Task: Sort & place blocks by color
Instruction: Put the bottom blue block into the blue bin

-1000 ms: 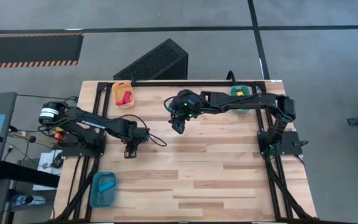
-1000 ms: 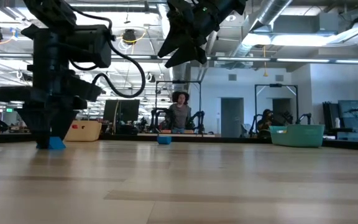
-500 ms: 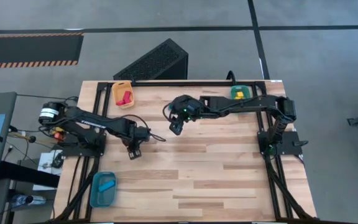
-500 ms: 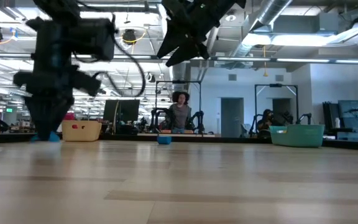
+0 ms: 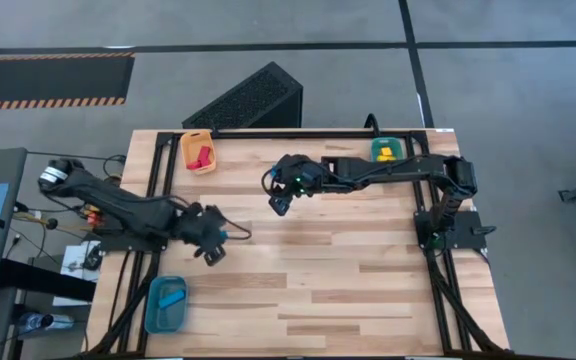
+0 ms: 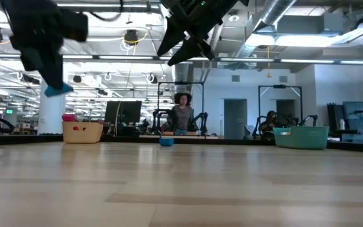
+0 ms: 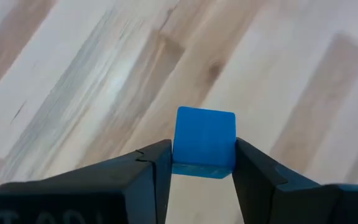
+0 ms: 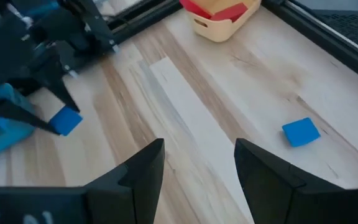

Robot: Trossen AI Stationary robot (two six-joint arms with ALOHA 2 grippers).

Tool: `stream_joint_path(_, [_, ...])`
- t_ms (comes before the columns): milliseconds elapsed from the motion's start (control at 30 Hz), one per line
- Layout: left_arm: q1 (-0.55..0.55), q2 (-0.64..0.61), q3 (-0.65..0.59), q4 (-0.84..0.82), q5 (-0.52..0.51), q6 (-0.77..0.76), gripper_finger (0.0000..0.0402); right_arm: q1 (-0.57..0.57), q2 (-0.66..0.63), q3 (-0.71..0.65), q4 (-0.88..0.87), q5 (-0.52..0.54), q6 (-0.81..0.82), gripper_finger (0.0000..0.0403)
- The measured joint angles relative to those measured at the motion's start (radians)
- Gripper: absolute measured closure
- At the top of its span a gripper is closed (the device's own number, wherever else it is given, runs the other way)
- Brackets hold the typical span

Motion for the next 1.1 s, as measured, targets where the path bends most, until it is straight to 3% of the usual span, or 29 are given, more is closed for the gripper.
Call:
stream_joint_path(267, [-0.189,-0.102,0.000,0.036,-0.131,-0.094,0.0296,0.015,0.000,0.000,0.027,-0.008,0.025,0.0184])
stream_joint_path(467, [-0.273,-0.123,0.000,0.098,-0.187,-0.104,0.0294,0.022,0.000,0.000,0.027,-0.101,0.020,0.0198])
stream_joint_path(767, [-0.374,-0.123,0.000,0.093,-0.052,-0.144,0.0294,0.031,0.000,0.000,0.027,-0.137,0.076,0.0271])
stream_joint_path(1100, [-0.525,-0.123,0.000,0.198,-0.072,-0.223,0.0295,0.054,0.000,0.000,0.082,-0.132,0.076,0.0347])
